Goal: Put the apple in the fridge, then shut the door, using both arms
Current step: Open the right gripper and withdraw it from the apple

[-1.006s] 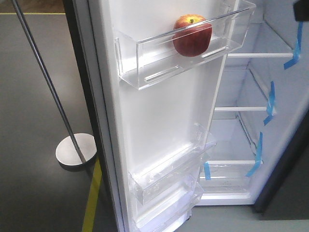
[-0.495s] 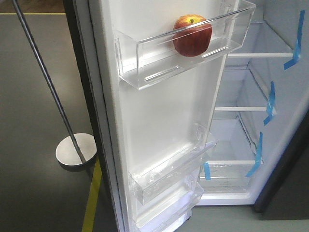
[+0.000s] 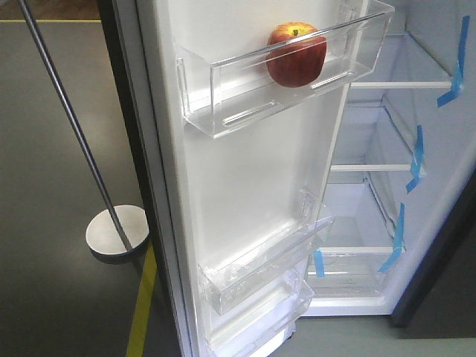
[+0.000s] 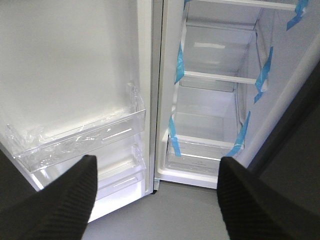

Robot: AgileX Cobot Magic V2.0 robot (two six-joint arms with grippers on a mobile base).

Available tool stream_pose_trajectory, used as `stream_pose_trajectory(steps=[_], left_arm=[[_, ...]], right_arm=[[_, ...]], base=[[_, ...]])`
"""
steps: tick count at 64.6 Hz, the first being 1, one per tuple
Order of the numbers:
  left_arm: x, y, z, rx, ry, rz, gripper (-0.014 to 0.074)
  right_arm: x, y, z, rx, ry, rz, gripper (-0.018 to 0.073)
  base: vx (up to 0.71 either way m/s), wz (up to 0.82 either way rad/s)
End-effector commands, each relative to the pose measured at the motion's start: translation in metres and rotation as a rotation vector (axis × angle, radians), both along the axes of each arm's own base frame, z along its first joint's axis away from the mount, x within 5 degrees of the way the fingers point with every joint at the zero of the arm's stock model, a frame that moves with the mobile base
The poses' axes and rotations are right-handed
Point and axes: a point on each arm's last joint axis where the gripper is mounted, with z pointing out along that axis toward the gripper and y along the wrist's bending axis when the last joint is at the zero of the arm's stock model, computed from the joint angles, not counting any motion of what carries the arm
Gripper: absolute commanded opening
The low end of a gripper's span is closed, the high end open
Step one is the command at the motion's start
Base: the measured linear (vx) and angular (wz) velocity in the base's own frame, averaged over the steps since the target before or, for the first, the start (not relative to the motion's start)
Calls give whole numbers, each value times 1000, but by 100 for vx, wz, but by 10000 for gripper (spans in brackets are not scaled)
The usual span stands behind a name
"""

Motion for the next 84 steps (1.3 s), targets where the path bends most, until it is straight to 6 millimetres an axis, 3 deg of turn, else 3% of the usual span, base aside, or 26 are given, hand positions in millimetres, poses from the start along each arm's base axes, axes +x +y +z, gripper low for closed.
stream_pose_trajectory(steps=[1, 43, 48, 55, 60, 70, 76, 84], left_arm=[[1, -2, -1, -4, -56, -20, -5], [1, -2, -1, -3, -57, -20, -5], [1, -3, 4, -66, -106, -29, -5], [-2, -5, 32, -105, -253, -55, -5], [-9, -5, 64, -126, -357, -62, -5], [-27, -3, 156, -98, -523, -63, -5], [-7, -2, 201, -55, -421, -31, -5], [40, 0, 234, -36, -152, 23, -5]], right_arm=[[3, 0, 12, 4, -85, -8, 484], [3, 0, 12, 4, -85, -8, 484], [3, 0, 12, 4, -85, -8, 484], [3, 0, 12, 4, -85, -8, 484], [3, 0, 12, 4, -85, -8, 484], [3, 0, 12, 4, -85, -8, 484], [2, 0, 12, 4, -81, -8, 484], [2, 0, 11, 3, -72, -7, 484]], base=[[0, 0], [0, 0], [0, 0], [0, 0], [0, 0], [0, 0], [0, 0], [0, 0]])
